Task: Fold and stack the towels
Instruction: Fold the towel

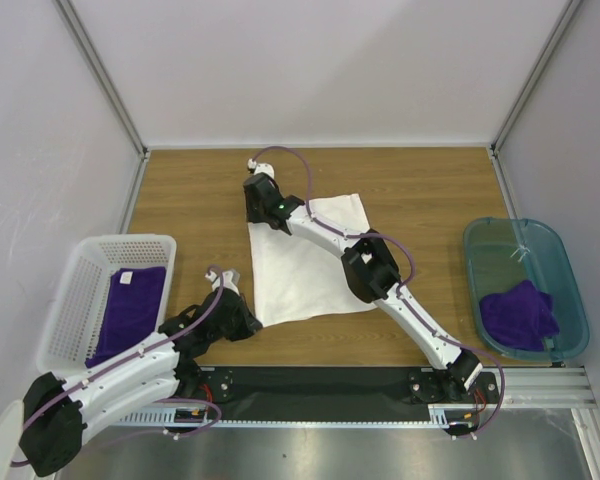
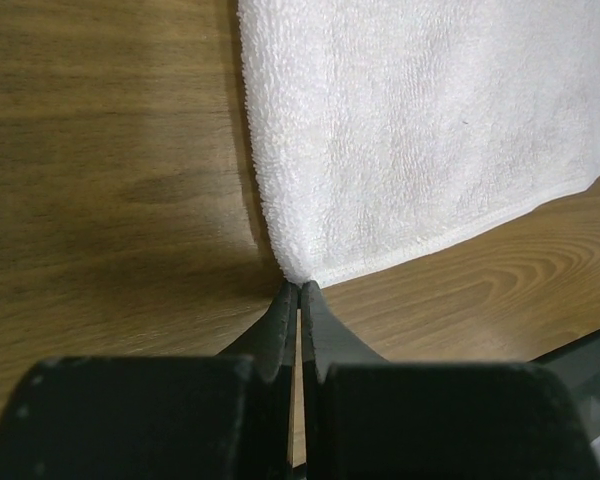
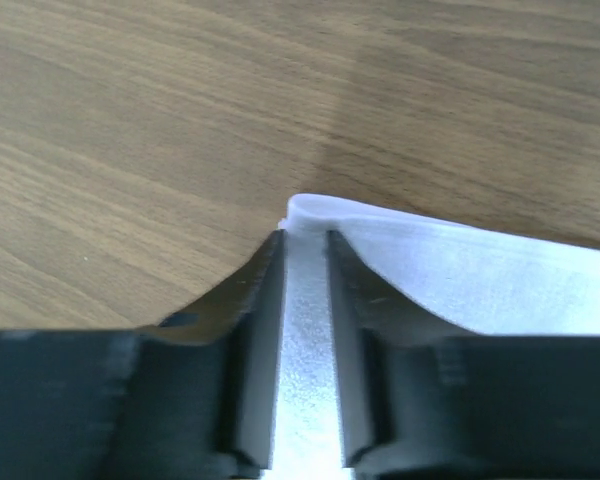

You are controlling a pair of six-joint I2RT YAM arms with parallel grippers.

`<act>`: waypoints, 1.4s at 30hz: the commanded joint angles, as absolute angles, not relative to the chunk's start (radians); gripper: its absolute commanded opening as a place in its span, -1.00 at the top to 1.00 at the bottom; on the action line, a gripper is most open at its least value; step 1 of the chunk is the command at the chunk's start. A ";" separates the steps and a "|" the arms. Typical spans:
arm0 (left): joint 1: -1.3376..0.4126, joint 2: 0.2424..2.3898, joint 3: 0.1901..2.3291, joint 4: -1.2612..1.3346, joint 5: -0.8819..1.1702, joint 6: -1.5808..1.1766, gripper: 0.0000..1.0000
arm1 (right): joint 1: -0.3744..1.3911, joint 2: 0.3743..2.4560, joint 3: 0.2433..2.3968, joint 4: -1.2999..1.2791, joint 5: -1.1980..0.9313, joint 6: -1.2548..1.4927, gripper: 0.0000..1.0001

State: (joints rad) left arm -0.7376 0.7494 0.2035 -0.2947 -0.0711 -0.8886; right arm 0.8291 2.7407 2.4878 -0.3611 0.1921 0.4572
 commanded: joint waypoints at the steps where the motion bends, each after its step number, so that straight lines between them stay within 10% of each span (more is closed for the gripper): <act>1: -0.746 0.749 0.199 -0.388 -0.069 -0.894 0.99 | 0.830 2.763 2.530 -0.334 0.210 0.480 0.49; 5: -0.746 0.739 0.224 -0.416 -0.080 -0.902 1.00 | 0.827 2.766 2.536 -0.327 0.201 0.482 0.98; 14: -0.746 0.695 0.285 -0.494 -0.147 -0.948 0.99 | 0.810 2.694 2.530 -0.293 0.124 0.499 1.00; 20: -0.746 0.739 0.278 -0.440 -0.124 -0.917 1.00 | 0.819 2.707 2.548 -0.307 0.144 0.457 -0.01; 42: -0.746 0.739 0.261 -0.423 -0.091 -0.865 1.00 | 0.868 2.784 2.563 -0.347 0.307 0.265 0.15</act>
State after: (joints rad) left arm -0.7387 0.7467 0.2550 -0.4191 -0.1085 -0.8940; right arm 0.8707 2.7647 2.5145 -0.3359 0.2493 0.3153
